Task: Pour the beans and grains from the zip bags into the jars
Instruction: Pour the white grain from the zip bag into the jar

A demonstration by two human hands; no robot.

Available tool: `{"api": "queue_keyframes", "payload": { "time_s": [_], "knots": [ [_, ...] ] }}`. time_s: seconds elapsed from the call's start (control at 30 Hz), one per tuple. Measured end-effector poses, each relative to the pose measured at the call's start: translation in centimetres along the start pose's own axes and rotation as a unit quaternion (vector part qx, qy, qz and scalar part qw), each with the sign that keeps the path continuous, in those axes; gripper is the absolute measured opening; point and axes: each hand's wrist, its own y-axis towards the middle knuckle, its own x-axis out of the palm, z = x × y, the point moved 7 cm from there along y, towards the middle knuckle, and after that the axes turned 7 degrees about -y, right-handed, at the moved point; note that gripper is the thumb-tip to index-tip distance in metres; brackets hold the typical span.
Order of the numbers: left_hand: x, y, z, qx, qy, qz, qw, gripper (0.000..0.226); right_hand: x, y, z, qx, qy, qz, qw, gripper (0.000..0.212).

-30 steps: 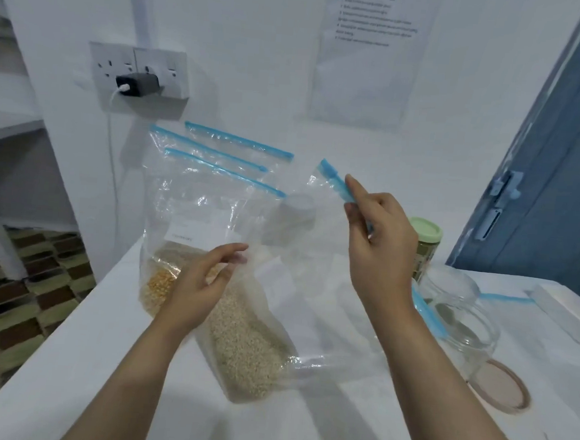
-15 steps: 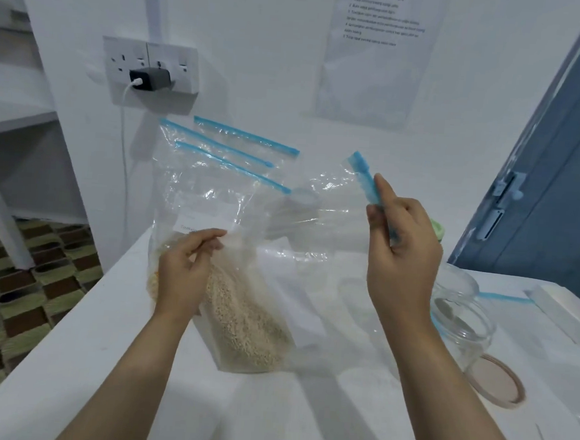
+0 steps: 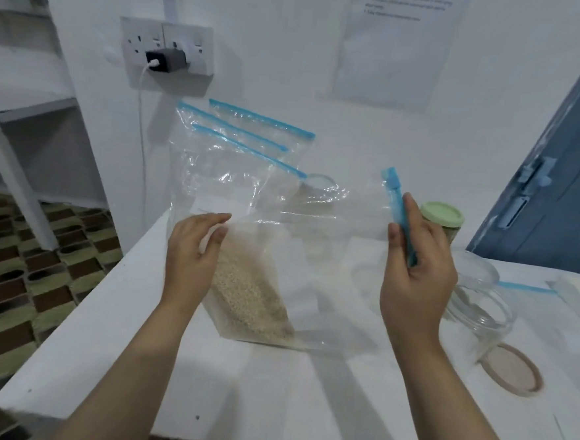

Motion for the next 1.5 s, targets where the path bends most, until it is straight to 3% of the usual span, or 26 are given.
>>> {"api": "queue_keyframes", "payload": {
  "time_s": [0.27, 0.63, 0.87, 1.03, 1.23, 1.37, 1.5],
  "knots": [
    [-0.8, -3.0, -3.9, -0.131, -0.090, 0.009, 0.987, 0.044, -0.3, -0.7, 0.5, 0.032, -0.016, 0.009, 0.999, 0.039],
    [-1.8, -2.3, -5.4, -0.166, -0.148, 0.118, 0.968, 0.030, -0.6, -2.1, 0.1, 0.055, 0.006, 0.002, 0.998, 0.040],
    [-0.1, -1.2, -6.0, -0.185, -0.147, 0.064, 0.969, 0.048, -1.3, -2.4, 0.3, 0.050, 0.004, -0.012, 0.999, 0.042],
    [1.0, -0.9, -6.3, -0.202, -0.215, 0.019, 0.955, 0.051, -1.5, -2.9, 0.8, 0.059, 0.001, -0.014, 0.998, 0.043],
    [1.7, -0.8, -5.7, -0.162, -0.202, 0.028, 0.965, 0.044, -1.5, -3.0, 1.1, 0.063, -0.008, -0.015, 0.998, 0.043],
    [2.1, -0.5, -5.7, -0.148, -0.198, 0.033, 0.968, 0.026, -1.6, -3.1, 2.3, 0.090, -0.021, -0.010, 0.996, 0.043],
    [2.9, -0.8, -6.1, -0.150, -0.202, -0.004, 0.968, 0.032, -1.8, -3.6, 3.8, 0.130, -0.022, -0.009, 0.991, 0.042]
  ]
}}
